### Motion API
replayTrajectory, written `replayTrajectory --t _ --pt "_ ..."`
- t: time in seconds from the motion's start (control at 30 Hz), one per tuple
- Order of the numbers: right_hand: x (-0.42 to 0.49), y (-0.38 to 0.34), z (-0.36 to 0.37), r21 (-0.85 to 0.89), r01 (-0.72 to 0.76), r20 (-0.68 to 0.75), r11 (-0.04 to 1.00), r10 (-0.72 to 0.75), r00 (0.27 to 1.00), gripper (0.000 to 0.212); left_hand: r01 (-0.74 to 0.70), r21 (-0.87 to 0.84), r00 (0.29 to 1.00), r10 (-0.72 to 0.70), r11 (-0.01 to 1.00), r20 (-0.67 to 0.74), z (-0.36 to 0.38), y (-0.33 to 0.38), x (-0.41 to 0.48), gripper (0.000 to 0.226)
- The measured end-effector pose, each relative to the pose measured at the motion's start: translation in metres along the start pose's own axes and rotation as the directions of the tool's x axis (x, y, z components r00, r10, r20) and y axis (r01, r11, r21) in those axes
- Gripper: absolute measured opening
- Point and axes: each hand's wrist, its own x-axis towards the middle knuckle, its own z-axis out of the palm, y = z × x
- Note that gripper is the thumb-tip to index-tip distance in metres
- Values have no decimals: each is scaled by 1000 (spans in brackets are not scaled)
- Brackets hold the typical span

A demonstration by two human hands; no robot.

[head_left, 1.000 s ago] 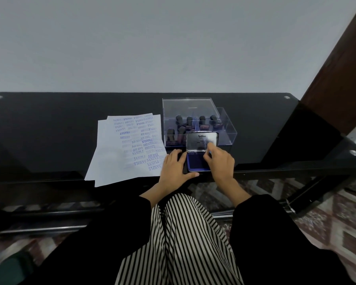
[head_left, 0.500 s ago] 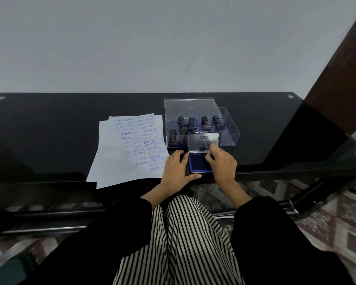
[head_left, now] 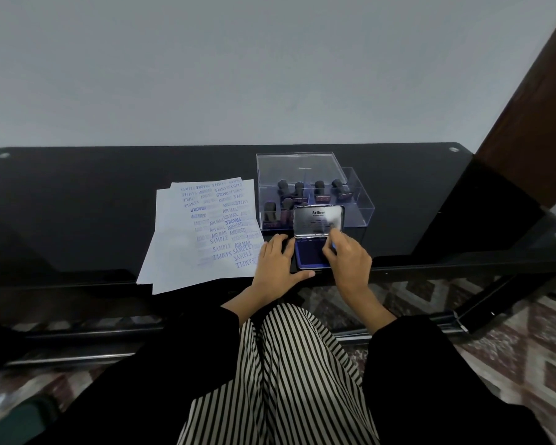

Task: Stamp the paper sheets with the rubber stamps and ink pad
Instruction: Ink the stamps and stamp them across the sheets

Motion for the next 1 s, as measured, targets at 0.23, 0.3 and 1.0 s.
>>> replayTrajectory --t 0.23,0.3,1.0 --pt "10 -1 0 16 -12 24 1000 12 1000 31 1 -5 1000 -1 1000 6 -1 0 0 82" --pt "13 -1 0 14 -23 28 1000 23 999 29 -3 0 1000 3 1000 1 0 0 1 82" --pt "23 -10 -20 -156 -31 261 987 71 963 14 68 -140 980 -41 988 193 -29 5 2 93"
